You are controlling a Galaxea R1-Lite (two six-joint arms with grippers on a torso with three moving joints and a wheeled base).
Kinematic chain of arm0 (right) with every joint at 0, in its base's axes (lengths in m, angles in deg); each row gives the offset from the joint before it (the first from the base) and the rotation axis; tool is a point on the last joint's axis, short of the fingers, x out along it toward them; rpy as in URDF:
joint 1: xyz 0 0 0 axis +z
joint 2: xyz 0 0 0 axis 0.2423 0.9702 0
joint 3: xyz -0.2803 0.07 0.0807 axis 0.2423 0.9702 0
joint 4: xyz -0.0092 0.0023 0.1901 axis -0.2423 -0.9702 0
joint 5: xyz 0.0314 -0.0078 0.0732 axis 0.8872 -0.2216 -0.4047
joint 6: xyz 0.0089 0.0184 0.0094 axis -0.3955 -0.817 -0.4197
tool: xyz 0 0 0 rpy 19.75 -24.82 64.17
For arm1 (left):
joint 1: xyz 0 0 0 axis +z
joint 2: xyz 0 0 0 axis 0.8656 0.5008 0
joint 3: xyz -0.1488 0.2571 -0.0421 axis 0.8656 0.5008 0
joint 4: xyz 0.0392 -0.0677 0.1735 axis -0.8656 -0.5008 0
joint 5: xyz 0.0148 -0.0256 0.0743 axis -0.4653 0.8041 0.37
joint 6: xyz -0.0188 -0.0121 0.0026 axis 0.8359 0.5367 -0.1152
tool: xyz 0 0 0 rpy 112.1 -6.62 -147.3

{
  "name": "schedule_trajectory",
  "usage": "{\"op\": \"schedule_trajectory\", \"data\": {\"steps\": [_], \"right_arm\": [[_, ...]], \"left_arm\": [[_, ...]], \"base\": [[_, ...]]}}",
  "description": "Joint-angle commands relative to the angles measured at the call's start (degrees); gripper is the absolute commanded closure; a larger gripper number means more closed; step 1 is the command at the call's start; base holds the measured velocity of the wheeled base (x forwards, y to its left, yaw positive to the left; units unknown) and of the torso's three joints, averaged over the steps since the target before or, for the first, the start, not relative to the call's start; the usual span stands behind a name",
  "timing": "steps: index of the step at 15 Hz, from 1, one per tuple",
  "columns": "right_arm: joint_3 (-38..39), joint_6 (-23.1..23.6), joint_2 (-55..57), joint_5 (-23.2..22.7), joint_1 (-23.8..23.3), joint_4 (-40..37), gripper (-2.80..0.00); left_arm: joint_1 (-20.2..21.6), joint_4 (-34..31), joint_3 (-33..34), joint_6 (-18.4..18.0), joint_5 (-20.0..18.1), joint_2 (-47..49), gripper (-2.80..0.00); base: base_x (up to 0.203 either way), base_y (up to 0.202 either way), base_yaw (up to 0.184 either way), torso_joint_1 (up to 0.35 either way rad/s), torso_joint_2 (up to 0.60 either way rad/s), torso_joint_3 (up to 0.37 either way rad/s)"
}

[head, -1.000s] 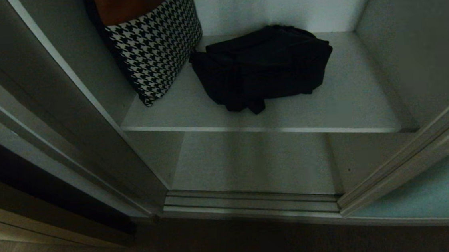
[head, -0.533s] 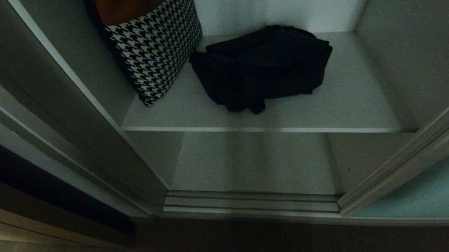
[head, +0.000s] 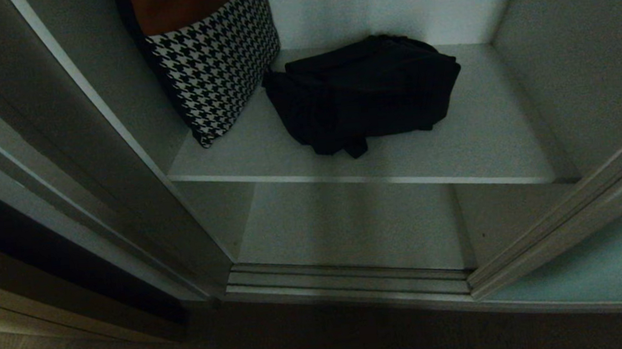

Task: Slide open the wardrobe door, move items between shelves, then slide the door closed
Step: Close the door

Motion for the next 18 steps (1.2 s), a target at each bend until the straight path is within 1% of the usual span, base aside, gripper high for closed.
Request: {"op": "schedule_trajectory", "data": {"steps": [1,4,5,6,7,8,10,12,13,14,16,18], "right_arm": [[0.0,0.1,0.0,0.0,0.0,0.0,0.0],[-0.6,-0.1,0.0,0.2,0.0,0.2,0.0],[-2.3,0.1,0.0,0.5,0.0,-0.2,0.0],[-5.0,0.0,0.0,0.6,0.0,-1.9,0.0],[-5.9,-0.3,0.0,0.8,0.0,-4.2,0.0],[-4.6,-0.4,0.0,0.8,0.0,-4.8,0.0],[-2.8,-1.0,0.0,0.8,0.0,-2.7,0.0],[-5.4,-1.4,0.0,1.4,0.0,-2.9,0.0],[-8.6,-1.5,0.0,2.1,0.0,-4.2,0.0],[-12.7,-1.5,0.0,3.1,0.0,-7.6,0.0],[-23.8,-1.5,0.0,4.1,0.0,-18.7,0.0],[-38.3,-1.4,0.5,3.9,0.0,-35.8,0.0]], "left_arm": [[0.0,-0.2,0.0,0.0,0.0,0.2,0.0],[0.0,-0.1,0.0,0.0,0.0,0.2,0.0],[0.0,-0.1,0.0,0.0,0.0,0.2,0.0],[0.0,-0.1,0.0,0.0,0.0,0.2,0.0],[0.0,-0.1,0.0,0.0,0.0,0.2,0.0],[0.0,-0.1,0.0,0.0,0.0,0.2,0.0],[0.0,-0.1,0.0,0.0,0.0,0.2,0.0],[0.0,-0.1,0.0,0.0,0.0,0.2,0.0],[0.0,-0.1,0.0,0.0,0.0,0.2,0.0],[0.0,-0.1,0.0,0.0,0.0,0.2,0.0],[0.0,-0.1,0.0,0.0,0.0,0.2,0.0],[0.0,-0.1,0.0,0.0,0.0,0.2,0.0]], "base": [[0.0,0.0,0.0,0.0,0.0,0.0],[0.0,0.0,0.0,0.0,0.0,0.0],[0.0,0.0,0.0,0.0,0.0,0.0],[0.0,0.0,0.0,0.0,0.0,0.0],[0.0,0.0,0.0,0.0,0.0,0.0],[0.0,0.0,0.0,0.0,0.0,0.0],[0.0,0.0,0.0,0.0,0.0,0.0],[0.0,0.0,0.0,0.0,0.0,0.0],[0.0,0.0,0.0,0.0,0.0,0.0],[0.0,0.0,0.0,0.0,0.0,0.0],[0.0,0.0,0.0,0.0,0.0,0.0],[0.0,0.0,0.0,0.0,0.0,0.0]]}}
